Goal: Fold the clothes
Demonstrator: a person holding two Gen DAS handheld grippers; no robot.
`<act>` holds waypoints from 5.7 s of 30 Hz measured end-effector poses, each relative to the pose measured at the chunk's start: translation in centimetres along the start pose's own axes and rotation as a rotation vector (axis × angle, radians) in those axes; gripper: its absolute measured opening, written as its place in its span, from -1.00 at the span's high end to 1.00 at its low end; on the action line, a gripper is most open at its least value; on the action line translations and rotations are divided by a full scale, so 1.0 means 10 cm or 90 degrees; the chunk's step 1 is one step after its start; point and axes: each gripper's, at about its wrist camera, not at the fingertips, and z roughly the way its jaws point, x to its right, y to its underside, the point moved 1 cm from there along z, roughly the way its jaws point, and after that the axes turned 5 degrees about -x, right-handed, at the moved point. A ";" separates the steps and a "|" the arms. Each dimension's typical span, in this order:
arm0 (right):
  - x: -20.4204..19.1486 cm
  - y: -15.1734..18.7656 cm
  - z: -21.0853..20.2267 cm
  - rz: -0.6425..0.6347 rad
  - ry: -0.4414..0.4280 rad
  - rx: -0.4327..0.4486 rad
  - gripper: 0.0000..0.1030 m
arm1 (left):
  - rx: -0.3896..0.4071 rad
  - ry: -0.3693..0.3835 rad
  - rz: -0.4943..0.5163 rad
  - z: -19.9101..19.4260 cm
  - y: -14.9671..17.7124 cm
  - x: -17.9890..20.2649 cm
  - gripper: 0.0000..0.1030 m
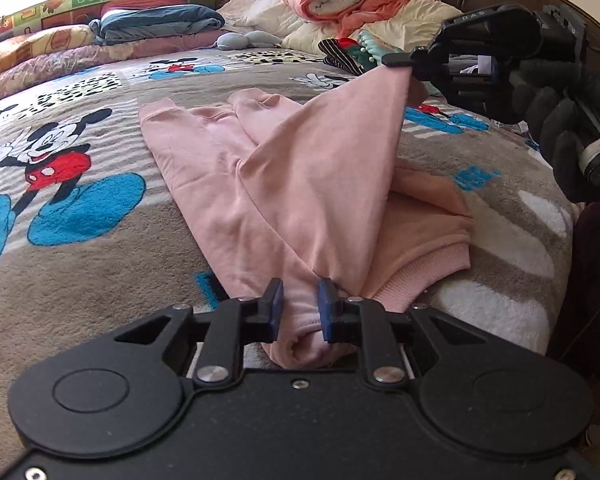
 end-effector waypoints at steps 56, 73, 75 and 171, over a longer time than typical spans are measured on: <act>-0.55 -0.23 2.16 -0.398 0.063 -0.350 0.05 | 0.011 0.116 -0.059 -0.09 0.03 -0.28 0.52; -0.69 -0.15 1.94 -0.475 0.023 -0.309 0.71 | 0.006 0.137 -0.081 -0.07 0.02 -0.32 0.25; -0.76 -0.18 1.86 -0.482 0.012 -0.290 0.71 | 0.010 0.151 -0.086 -0.10 0.03 -0.33 0.08; -1.19 0.06 0.99 -0.578 0.114 -0.112 0.47 | 0.083 0.126 -0.119 -0.42 -0.15 -0.34 -0.25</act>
